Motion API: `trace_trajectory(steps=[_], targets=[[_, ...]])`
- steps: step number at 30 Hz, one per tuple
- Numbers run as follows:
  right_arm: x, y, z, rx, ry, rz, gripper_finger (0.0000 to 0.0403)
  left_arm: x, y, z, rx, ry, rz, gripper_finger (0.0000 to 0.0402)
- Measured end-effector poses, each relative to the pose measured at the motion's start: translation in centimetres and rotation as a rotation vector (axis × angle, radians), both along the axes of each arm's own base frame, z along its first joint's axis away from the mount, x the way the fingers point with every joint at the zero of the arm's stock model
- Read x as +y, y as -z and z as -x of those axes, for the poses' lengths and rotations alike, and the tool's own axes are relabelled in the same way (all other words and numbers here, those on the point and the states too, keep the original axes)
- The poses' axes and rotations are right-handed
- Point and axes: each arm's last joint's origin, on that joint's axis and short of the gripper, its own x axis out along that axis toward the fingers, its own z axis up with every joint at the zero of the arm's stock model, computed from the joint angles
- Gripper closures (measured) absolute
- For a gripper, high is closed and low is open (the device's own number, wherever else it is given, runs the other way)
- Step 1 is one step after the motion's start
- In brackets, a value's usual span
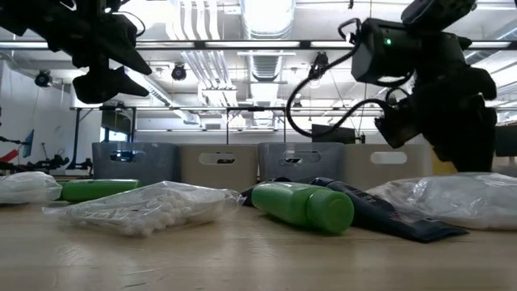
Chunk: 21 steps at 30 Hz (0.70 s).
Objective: Pick & Place Travel size toiletries
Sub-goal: Put the white cotton pack into the gray bin
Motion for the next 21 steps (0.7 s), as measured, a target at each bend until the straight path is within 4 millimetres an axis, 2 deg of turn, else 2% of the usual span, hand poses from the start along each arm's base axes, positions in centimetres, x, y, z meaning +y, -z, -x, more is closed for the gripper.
trace_trajectory(steps=[3, 7, 13, 21], targets=[[0.1, -0.9, -0.7, -0.039, -0.003, -0.003, 0.0394, 0.0, 0.0, 0.0, 0.0, 0.0, 0.001, 0.02], [0.2, -3.3, -1.9, -0.136, -0.003, -0.014, 0.0394, 0.0, 0.0, 0.0, -0.001, -0.001, 0.002, 0.02], [0.1, -8.3, -3.3, -0.329, 0.019, 0.031, 0.0394, 0.0, -0.1, -0.1, -0.012, -0.001, 0.002, 0.02], [-2.3, -14.8, -4.6, -0.573, 0.166, 0.209, 0.0394, 0.0, -0.9, -0.5, -0.103, 0.002, -0.006, 0.02]])
